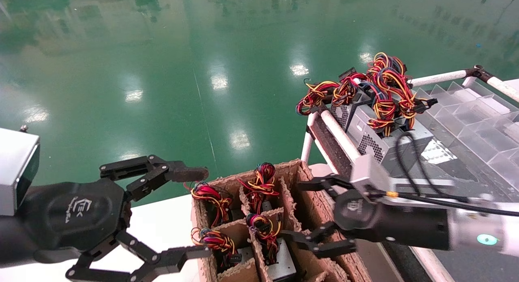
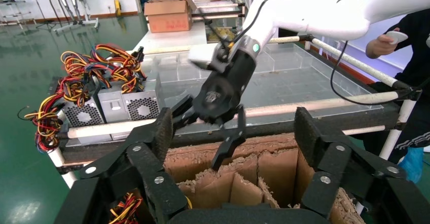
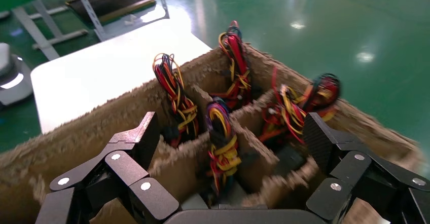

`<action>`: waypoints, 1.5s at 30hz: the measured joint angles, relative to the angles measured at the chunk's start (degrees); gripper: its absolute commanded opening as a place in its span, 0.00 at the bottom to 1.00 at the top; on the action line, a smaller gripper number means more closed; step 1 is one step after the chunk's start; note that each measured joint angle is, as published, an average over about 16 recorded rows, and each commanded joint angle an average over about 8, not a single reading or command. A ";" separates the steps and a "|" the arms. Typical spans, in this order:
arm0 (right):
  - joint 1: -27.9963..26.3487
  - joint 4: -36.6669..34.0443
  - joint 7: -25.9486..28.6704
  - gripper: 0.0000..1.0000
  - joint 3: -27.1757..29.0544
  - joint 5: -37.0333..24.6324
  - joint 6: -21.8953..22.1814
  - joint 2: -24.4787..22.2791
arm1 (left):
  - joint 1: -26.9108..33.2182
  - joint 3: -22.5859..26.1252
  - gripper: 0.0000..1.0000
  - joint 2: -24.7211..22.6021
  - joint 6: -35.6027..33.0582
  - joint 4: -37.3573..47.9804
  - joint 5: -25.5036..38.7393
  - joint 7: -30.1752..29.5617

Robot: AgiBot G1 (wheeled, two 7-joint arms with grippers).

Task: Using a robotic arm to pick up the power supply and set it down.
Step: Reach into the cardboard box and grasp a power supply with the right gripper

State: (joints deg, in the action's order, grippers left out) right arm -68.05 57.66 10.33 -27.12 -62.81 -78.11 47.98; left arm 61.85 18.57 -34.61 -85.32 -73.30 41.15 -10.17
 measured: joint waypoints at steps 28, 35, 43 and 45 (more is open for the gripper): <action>-9.41 -28.76 -12.44 0.00 -5.50 -5.03 -6.64 15.35 | 0.02 0.08 1.00 0.03 0.03 0.00 -0.05 0.04; -10.18 -31.76 -14.91 0.00 -5.59 -5.15 -7.55 16.03 | 0.02 0.10 1.00 0.04 0.04 0.00 -0.07 0.05; -10.69 -34.14 -16.99 0.00 -5.49 -5.02 -8.43 16.10 | 0.03 0.12 1.00 0.05 0.05 0.00 -0.08 0.06; -10.78 -34.65 -17.39 0.00 -5.46 -4.97 -8.65 16.07 | 0.03 0.13 1.00 0.05 0.05 0.00 -0.09 0.06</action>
State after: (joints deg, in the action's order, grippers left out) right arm -78.83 23.01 -7.06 -32.58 -67.78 -86.76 64.04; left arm 61.88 18.70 -34.56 -85.27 -73.30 41.06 -10.11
